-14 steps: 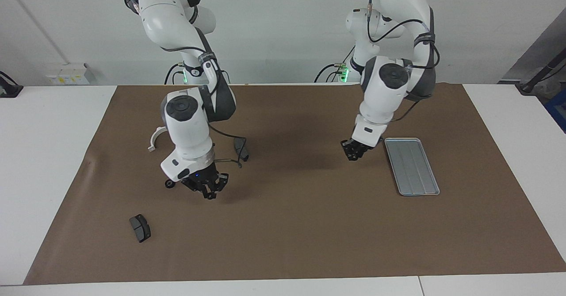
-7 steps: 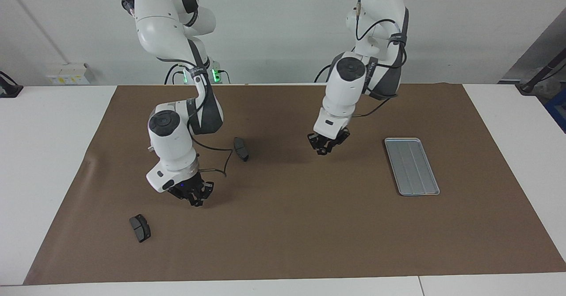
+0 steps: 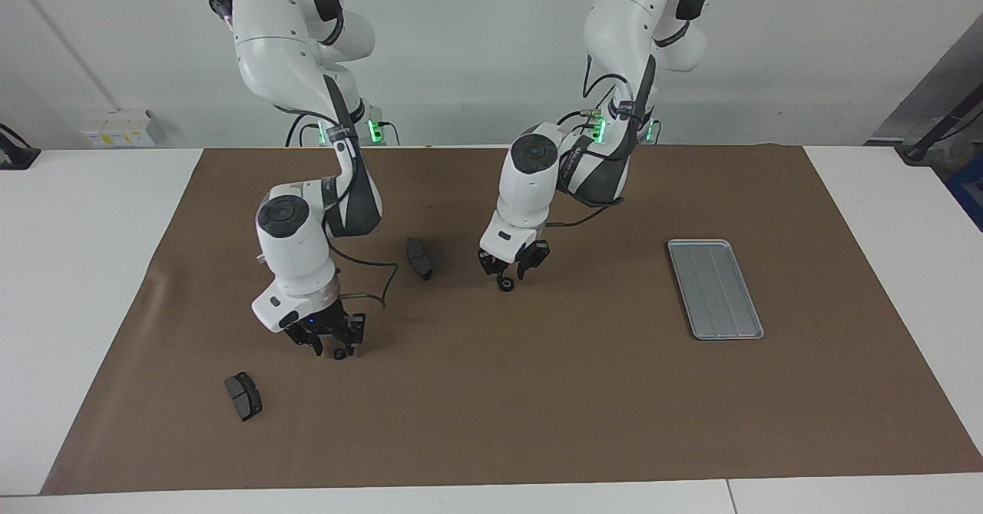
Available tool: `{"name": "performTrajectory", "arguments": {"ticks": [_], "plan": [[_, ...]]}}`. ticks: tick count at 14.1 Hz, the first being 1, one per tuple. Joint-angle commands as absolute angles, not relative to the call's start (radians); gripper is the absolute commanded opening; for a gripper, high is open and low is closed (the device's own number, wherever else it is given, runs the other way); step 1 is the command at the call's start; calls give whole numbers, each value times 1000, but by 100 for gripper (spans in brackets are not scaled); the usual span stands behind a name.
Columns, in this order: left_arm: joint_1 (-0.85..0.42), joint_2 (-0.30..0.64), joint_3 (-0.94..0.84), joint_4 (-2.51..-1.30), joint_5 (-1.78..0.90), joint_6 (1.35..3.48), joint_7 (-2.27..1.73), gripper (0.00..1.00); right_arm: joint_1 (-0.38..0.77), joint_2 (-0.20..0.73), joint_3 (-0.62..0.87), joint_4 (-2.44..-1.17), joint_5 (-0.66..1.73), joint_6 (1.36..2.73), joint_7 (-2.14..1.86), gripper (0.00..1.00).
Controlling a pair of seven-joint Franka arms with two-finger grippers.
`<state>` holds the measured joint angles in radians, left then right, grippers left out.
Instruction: Place bearing gear from tray to pile
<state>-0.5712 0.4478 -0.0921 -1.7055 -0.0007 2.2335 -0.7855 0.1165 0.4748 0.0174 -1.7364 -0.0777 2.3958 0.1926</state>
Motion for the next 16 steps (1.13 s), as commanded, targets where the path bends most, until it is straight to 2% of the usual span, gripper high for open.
{"name": "performTrajectory", "arguments": {"ticks": [1, 3, 7, 10, 12, 16], "plan": [[-569, 439, -78, -1677, 26, 2217, -792, 93, 129, 370, 31, -1764, -51, 2321, 170, 100], [-508, 369, -55, -1675, 25, 2166, -772, 93, 135, 332, 84, -1756, -51, 2264, 224, 100], [-269, 238, -54, -1654, 15, 1984, -571, 93, 137, 321, 228, -1755, -69, 2249, 446, 100], [-131, 226, -49, -1568, 20, 1806, -387, 93, 188, 331, 307, -1753, -98, 2275, 633, 100], [-65, 178, -51, -1569, 25, 1747, -289, 93, 199, 366, 383, -1753, -219, 2295, 774, 100], [-12, 43, -51, -1581, 25, 1560, -143, 96, 232, 544, 485, -1664, -518, 2283, 1053, 100]]}}
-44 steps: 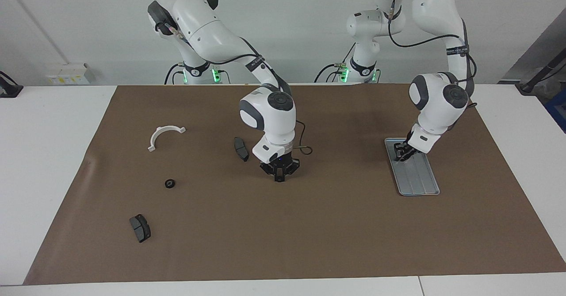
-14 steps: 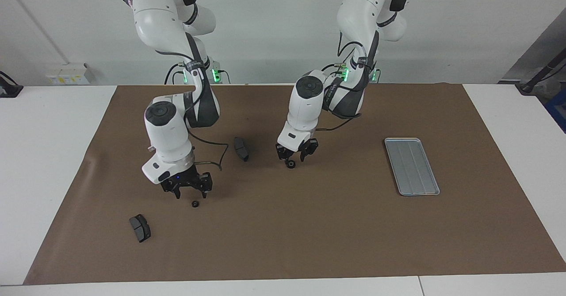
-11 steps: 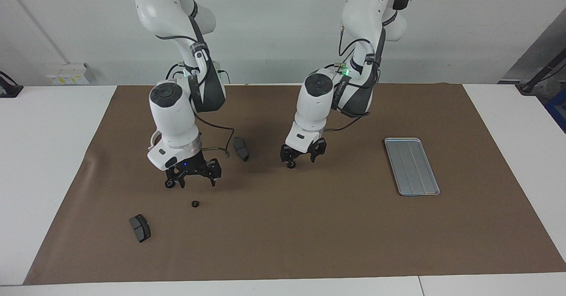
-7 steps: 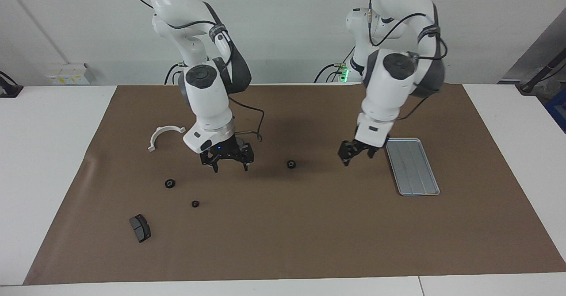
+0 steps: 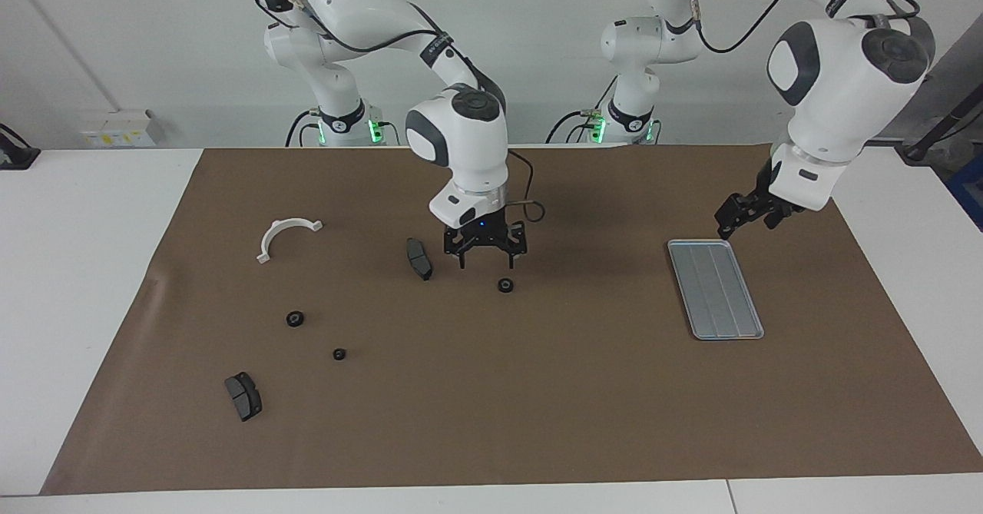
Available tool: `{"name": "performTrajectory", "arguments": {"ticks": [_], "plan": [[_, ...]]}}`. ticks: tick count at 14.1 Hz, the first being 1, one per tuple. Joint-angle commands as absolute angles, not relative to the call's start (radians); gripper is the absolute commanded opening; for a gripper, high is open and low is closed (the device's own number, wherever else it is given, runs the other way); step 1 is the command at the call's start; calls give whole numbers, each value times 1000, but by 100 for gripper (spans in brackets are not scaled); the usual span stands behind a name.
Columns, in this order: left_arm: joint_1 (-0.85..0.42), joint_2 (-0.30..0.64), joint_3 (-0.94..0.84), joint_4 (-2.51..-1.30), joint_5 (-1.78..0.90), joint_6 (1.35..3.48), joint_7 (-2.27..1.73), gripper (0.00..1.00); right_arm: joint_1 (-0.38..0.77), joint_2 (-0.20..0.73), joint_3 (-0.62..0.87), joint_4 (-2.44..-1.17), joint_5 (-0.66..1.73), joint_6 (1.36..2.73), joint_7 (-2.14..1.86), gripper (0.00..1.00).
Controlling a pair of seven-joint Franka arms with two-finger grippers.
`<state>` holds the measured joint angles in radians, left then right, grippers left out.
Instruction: Place bearing gear from tray to pile
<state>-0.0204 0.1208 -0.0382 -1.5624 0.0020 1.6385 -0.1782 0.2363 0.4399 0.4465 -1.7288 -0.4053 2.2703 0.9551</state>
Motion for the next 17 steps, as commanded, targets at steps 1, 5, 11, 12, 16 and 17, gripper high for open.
{"name": "performTrajectory", "arguments": {"ticks": [1, 5, 11, 12, 16, 17], "plan": [[-18, 29, -51, -1586, 25, 1533, -141, 97, 233, 564, 497, -1664, -541, 2287, 1075, 100], [-28, -26, -54, -1739, 25, 1675, -115, 100, 230, 627, 497, -1652, -566, 2312, 1068, 100], [-26, -25, -54, -1741, 23, 1704, -72, 100, 229, 629, 499, -1649, -557, 2310, 1066, 67], [-28, -25, -54, -1740, 23, 1704, -75, 100, 229, 629, 499, -1649, -554, 2309, 1066, 63], [-23, -25, -54, -1740, 23, 1704, -72, 100, 229, 627, 500, -1657, -551, 2299, 1068, 55], [-23, -25, -54, -1740, 23, 1704, -72, 100, 229, 627, 502, -1658, -551, 2296, 1068, 55]]}}
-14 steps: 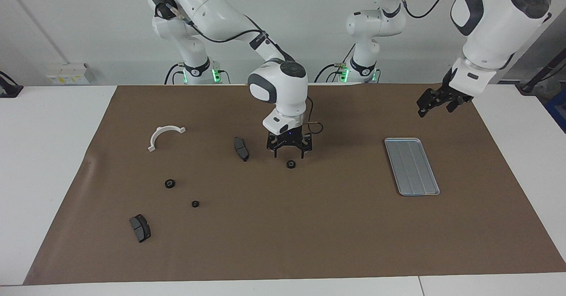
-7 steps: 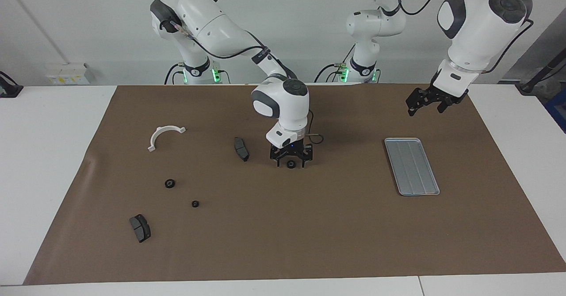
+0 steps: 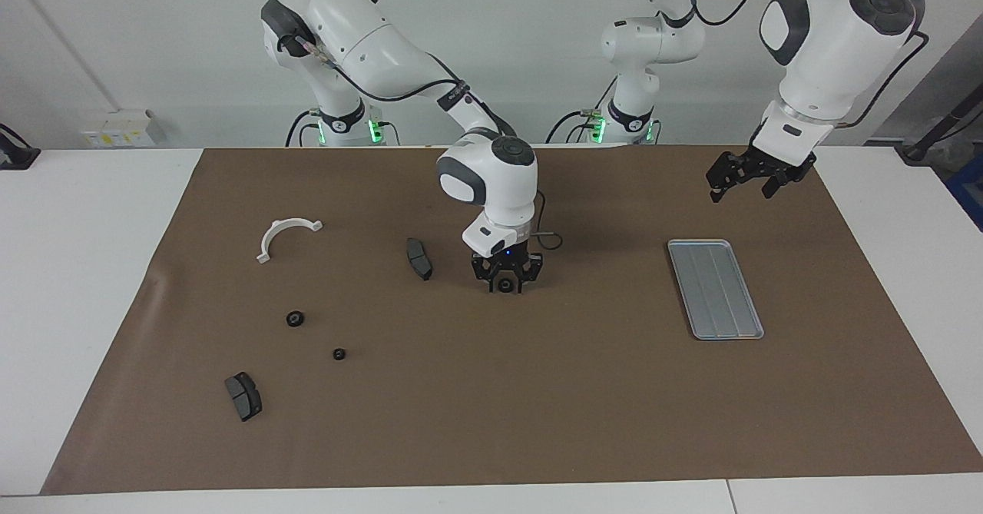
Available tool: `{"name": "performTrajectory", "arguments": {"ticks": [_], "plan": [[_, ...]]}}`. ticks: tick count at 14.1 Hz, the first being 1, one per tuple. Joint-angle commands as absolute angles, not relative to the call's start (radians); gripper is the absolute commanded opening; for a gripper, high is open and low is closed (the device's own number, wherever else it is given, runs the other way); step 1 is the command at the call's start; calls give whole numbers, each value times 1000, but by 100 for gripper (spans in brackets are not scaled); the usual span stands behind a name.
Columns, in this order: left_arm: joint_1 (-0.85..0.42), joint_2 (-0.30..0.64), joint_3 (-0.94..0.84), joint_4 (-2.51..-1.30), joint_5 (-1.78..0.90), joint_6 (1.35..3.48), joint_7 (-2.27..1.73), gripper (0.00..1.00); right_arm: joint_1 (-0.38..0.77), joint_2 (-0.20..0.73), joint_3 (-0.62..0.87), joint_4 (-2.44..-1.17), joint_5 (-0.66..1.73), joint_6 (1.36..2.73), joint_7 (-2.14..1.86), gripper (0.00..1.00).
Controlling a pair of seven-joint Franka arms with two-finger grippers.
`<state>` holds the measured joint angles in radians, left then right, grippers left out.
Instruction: Place bearing gear from tray to pile
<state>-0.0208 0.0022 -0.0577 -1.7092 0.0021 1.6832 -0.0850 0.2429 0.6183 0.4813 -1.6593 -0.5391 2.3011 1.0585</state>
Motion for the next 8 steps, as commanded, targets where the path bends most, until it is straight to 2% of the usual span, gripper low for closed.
{"name": "performTrajectory", "arguments": {"ticks": [1, 8], "plan": [[-28, -25, -54, -1738, 23, 1704, -75, 100, 230, 627, 502, -1661, -551, 2295, 1068, 55], [-15, -28, -52, -1736, 23, 1698, -80, 100, 230, 629, 511, -1666, -538, 2289, 1063, 55]]}}
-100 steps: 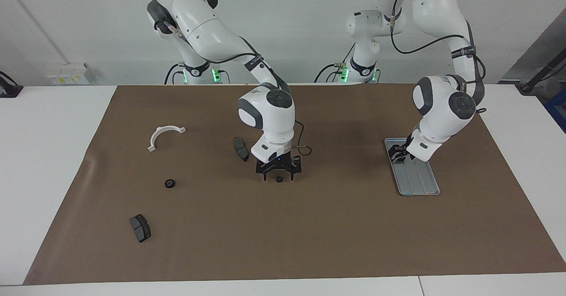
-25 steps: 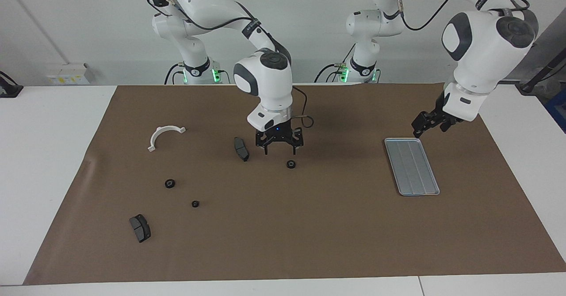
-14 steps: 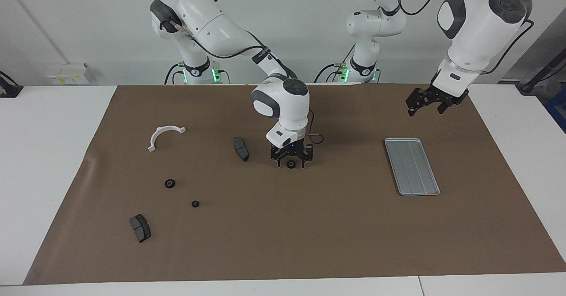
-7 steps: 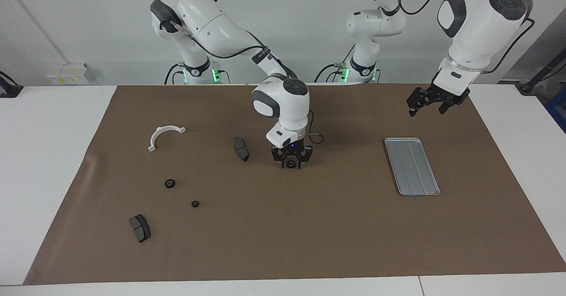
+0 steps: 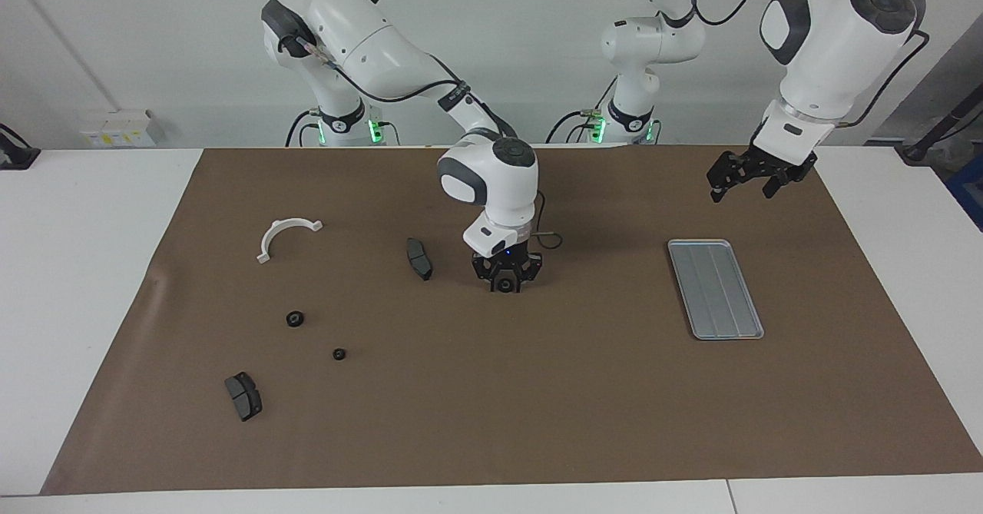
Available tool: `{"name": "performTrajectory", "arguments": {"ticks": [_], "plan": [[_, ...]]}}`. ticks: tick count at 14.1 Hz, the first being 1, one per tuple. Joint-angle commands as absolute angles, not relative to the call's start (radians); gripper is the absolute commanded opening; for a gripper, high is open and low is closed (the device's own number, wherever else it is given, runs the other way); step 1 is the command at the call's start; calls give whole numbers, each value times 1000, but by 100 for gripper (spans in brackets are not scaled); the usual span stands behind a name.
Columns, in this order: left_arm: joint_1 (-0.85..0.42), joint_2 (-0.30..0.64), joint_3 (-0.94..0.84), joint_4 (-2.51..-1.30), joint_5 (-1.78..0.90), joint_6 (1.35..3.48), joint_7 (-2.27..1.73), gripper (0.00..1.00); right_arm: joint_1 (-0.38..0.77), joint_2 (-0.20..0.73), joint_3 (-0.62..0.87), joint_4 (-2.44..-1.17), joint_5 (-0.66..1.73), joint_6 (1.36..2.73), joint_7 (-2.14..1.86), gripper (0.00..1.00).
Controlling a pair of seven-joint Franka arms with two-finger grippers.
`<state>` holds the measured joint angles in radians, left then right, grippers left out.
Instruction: Place bearing gear from tray to pile
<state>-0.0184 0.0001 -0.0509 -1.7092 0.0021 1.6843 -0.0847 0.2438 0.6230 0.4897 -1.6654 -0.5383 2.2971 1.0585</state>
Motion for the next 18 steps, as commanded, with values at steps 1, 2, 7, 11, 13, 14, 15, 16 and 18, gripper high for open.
{"name": "performTrajectory", "arguments": {"ticks": [1, 2, 7, 11, 13, 14, 15, 16, 18], "plan": [[-15, -28, -52, -1736, 23, 1698, -80, 100, 230, 627, 511, -1666, -537, 2287, 1063, 55], [-17, -28, -54, -1736, 23, 1698, -80, 100, 230, 627, 511, -1666, -537, 2287, 1062, 55], [-15, -28, -52, -1736, 23, 1698, -80, 100, 230, 626, 511, -1674, -537, 2275, 1071, 10], [-17, -28, -52, -1736, 23, 1698, -80, 100, 229, 624, 517, -1669, -537, 2261, 1068, 0], [-15, -28, -52, -1736, 23, 1698, -80, 100, 216, 609, 520, -1663, -535, 2244, 1052, 0], [-15, -28, -52, -1736, 23, 1698, -80, 100, 207, 591, 520, -1664, -532, 2234, 1026, 0], [-15, -28, -52, -1736, 23, 1698, -80, 100, 192, 568, 519, -1666, -500, 2223, 996, 0], [-15, -28, -52, -1736, 23, 1698, -80, 100, 170, 533, 517, -1670, -464, 2208, 945, 0], [-15, -28, -52, -1736, 23, 1698, -80, 100, 144, 467, 477, -1672, -378, 2151, 805, 0]]}}
